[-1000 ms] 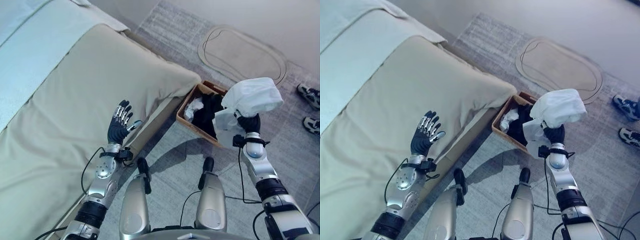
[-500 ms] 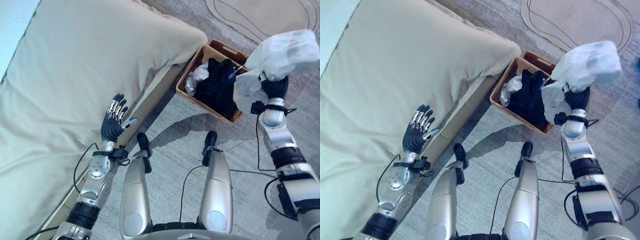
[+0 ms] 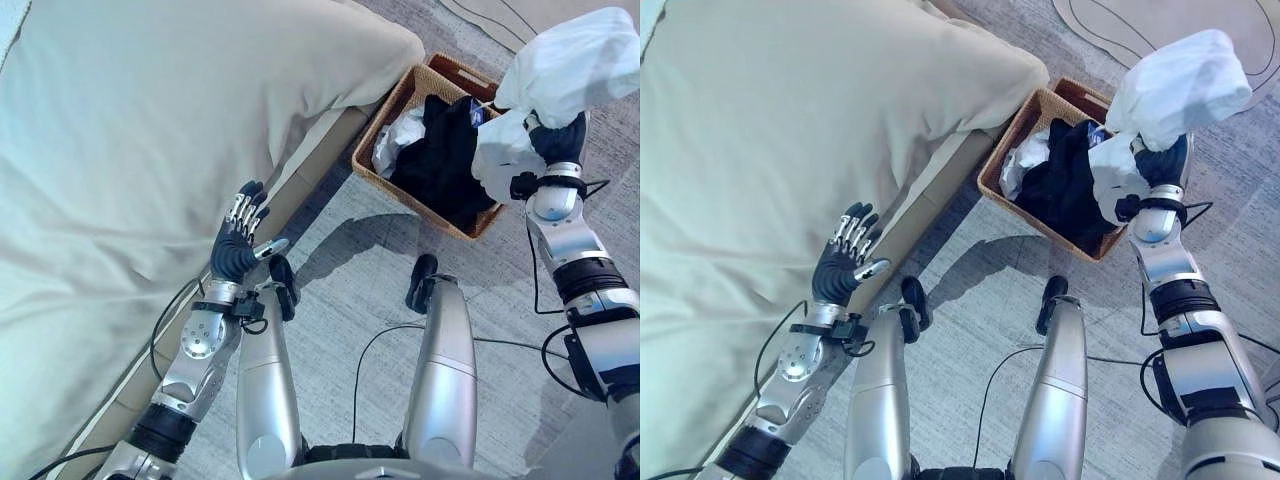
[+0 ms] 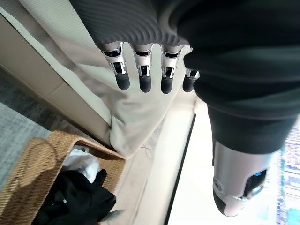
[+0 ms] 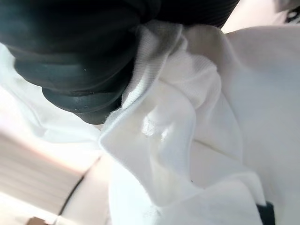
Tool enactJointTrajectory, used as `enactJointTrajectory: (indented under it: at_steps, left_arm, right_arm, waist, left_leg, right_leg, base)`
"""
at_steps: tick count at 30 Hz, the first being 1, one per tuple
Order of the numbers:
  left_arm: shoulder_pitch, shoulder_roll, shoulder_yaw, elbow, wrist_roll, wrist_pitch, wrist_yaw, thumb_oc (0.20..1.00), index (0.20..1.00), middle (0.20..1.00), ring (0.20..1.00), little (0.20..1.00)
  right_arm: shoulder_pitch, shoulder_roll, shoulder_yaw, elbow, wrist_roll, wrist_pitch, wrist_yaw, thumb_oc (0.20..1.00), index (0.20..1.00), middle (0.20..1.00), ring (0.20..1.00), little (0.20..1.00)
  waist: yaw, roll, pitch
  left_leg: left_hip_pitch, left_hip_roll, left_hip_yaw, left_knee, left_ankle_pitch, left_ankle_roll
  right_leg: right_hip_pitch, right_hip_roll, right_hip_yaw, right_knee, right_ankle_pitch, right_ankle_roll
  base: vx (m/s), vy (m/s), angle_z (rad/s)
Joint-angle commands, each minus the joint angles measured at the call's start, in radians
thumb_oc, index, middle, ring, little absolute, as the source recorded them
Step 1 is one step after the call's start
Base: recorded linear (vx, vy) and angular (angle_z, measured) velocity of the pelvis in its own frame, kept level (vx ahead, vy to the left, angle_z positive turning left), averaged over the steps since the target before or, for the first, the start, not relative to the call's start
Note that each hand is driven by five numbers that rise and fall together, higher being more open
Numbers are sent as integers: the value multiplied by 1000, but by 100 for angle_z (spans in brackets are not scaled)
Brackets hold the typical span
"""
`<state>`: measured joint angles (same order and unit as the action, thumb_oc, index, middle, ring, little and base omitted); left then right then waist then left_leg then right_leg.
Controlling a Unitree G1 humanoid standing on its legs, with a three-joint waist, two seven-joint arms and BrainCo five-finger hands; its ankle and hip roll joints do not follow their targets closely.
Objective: Pick up clothes into the bucket
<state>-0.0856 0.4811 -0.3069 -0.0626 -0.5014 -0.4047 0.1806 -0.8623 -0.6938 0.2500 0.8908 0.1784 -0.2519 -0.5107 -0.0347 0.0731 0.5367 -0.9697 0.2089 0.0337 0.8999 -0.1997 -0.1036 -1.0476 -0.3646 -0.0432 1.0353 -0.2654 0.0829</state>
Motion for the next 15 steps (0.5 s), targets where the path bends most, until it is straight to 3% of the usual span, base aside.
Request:
enactJointTrajectory:
  at_steps: [1,8,15]
  left_arm:
    - [42,19,-11,-95,23,-62,17,1000,1000,1000,1000,1000]
    - [68,54,-31,-119,13,-58,7,1000,1000,1000,1000,1000]
    - [63,69,-51,-134,-7,-60,-17,1000,1000,1000,1000,1000]
  right_arm:
    - [-40,-13,21,76,22,-28,-2,200,200,200,200,200]
    - [-127,-48,129,322,-68,61,67,200,200,200,200,200]
    - [-205,-115,230,347,-174,76,63,200,200,200,200,200]
  waist:
    - [1,16,-23]
    - [21,25,-33]
    - [30,27,-57]
  left_leg:
    - [-16,-31,-21,113,-135,49]
    - [-53,-43,-29,154,-149,54]
    - [-68,-67,-22,102,-119,50]
  right_leg:
    - [-15,61,35,-54,28,0]
    - [-54,54,46,-3,9,-9]
    - [-67,53,43,-39,25,-3]
  base:
    - [47,-19,4]
    - [22,0,2]
    - [-3,-4,3]
